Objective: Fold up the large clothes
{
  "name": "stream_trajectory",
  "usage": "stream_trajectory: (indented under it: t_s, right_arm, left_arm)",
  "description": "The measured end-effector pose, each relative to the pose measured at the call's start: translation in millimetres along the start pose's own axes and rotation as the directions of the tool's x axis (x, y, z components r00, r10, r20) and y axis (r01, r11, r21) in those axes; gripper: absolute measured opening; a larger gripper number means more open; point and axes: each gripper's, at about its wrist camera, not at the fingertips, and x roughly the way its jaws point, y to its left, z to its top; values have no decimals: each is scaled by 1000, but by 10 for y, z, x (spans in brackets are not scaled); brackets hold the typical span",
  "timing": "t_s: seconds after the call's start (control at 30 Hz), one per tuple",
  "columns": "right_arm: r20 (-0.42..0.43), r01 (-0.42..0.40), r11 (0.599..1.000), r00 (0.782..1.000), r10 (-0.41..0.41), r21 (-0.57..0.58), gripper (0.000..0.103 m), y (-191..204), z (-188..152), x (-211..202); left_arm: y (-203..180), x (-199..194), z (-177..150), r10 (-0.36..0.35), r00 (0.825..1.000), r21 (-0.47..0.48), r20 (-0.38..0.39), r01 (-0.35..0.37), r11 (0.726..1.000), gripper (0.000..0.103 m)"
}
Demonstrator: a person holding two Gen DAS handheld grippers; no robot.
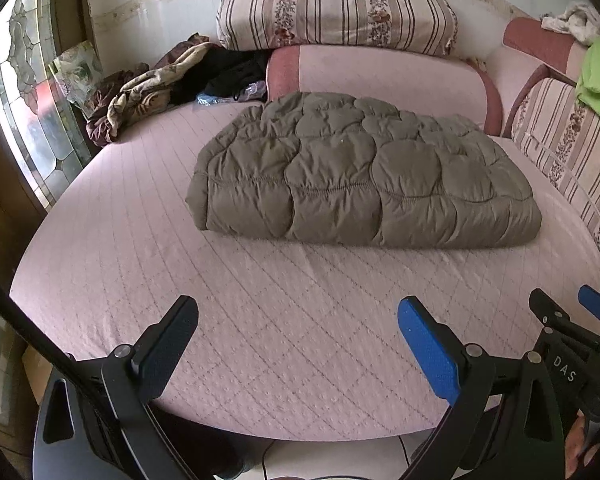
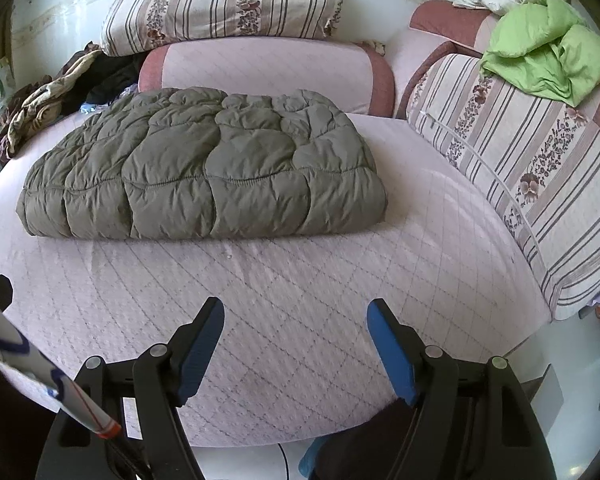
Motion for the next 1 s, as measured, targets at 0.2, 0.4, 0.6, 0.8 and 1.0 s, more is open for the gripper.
stream_trajectory:
  t_s: [0.2, 0.4, 0.6, 0.8, 1.0]
  right_arm:
    - [-12, 0, 1000, 1000, 0, -1, 78, 1, -14, 53]
    - [-15, -2, 1000, 1000, 2, -2, 78, 19, -15, 70]
    - [-15, -6, 1000, 1000, 6, -7, 78, 31, -10, 77]
    - [-18, -9, 1000, 1000, 8, -13, 78, 62, -9, 90]
    - [-19, -9, 1000, 1000, 9, -14, 78, 77, -14, 94]
  left_arm:
    - [-5, 51, -4, 2, 1000, 1, -17, -2, 1000, 100]
    - [-4, 77, -7, 4, 1000, -1, -23, -4, 1000, 100]
    - [-7, 116, -13, 4, 999, -3, -33, -4, 1000, 100]
    - [7, 131, -15, -2, 999, -11, -39, 1, 1000, 100]
    - [10, 154, -19, -8, 999, -14, -48, 8, 1000, 100]
